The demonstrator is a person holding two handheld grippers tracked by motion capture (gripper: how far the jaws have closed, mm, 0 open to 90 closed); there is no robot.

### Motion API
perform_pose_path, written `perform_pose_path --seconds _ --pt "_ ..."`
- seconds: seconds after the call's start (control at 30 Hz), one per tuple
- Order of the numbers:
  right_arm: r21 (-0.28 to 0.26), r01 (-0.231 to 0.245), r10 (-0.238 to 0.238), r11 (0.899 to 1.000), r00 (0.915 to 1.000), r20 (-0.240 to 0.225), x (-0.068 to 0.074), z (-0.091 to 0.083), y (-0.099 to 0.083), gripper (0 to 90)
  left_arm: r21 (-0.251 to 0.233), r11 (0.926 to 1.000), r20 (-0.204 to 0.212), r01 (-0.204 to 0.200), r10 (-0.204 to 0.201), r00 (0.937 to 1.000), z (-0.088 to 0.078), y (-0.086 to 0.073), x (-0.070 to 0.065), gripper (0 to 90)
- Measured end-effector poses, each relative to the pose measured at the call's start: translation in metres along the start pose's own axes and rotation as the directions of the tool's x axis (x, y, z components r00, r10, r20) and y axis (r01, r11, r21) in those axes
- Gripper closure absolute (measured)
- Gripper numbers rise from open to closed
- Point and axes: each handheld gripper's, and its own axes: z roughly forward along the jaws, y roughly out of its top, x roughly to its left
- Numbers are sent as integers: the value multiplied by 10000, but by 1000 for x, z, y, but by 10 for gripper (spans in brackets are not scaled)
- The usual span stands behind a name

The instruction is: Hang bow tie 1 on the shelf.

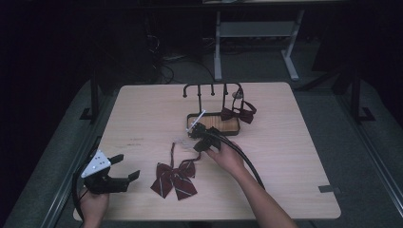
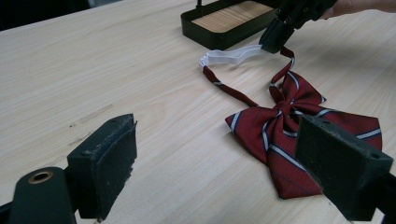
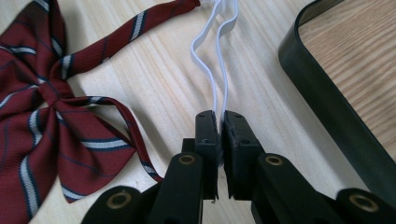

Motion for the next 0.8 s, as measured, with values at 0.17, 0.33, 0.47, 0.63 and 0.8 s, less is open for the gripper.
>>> perform_pose_path --seconds 0.17,0.33,0.47,0.63,0.8 --pt "-120 93 -93 9999 10000 3 2 -5 0 844 22 10000 -3 0 0 10000 0 0 0 128" --pt "-257 238 -237 9994 9997 35 6 -13 2 843 25 10000 -6 -2 2 10000 0 0 0 128" --pt "-374 301 -299 9988 9995 72 8 -17 2 843 19 10000 -3 20 -20 10000 1 0 0 128" --pt "-491 439 -433 9978 9990 133 10 -25 3 844 66 10000 6 -7 7 10000 1 0 0 128" --pt "-575 425 -425 9974 9991 15 11 -29 3 844 60 10000 32 23 -23 10000 2 -1 0 128"
